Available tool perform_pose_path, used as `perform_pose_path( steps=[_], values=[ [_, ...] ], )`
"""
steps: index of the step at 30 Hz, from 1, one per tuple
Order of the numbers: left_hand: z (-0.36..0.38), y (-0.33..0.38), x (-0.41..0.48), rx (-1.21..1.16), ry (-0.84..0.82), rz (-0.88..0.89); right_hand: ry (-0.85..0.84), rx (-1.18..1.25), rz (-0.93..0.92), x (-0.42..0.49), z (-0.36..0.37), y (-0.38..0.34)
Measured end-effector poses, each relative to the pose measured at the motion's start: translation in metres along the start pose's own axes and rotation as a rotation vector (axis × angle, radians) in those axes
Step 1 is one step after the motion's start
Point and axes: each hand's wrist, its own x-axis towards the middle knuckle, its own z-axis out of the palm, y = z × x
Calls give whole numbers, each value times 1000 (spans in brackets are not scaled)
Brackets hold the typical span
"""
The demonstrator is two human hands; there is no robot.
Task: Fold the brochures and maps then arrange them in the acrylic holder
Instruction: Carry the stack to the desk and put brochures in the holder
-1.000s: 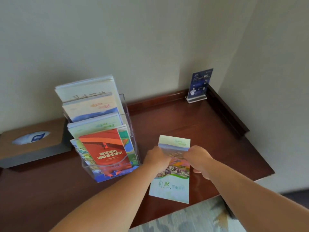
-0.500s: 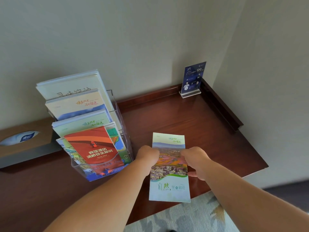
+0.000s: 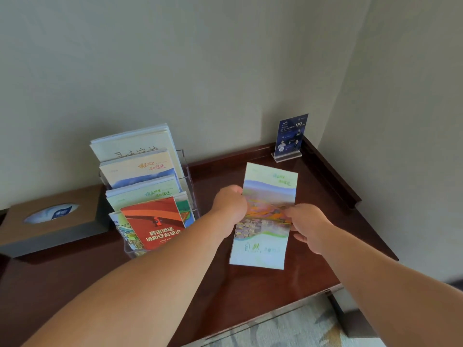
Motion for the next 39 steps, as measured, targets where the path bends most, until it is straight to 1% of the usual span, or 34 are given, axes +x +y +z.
perform_pose_path(
  steps=[3, 6, 12, 16, 21, 24, 27, 31, 35, 39],
  values=[
    [-24, 26, 1, -45, 35, 97, 57, 21, -121, -9, -1, -29],
    [-58, 48, -3, -120, 79, 142, 46, 26, -261, -23, 4, -69],
    [-155, 81, -24, -248, 303, 267, -13, -28, -536, -56, 48, -160],
    [-217, 77, -40, -286, 431, 279, -63, -53, -678, -81, 96, -200],
    [-269, 57, -46, -272, 557, 249, -153, -105, -754, -98, 145, -226],
    [-285, 49, -46, -281, 595, 223, -171, -141, -789, -104, 164, -235],
    [-291, 42, -45, -286, 602, 219, -172, -149, -790, -104, 174, -236],
    [-288, 36, -42, -294, 593, 260, -133, -186, -810, -100, 179, -234],
    [-279, 26, -36, -321, 556, 279, -74, -258, -847, -92, 178, -228],
    [-267, 9, -30, -323, 538, 272, -31, -383, -866, -84, 174, -213]
  ],
)
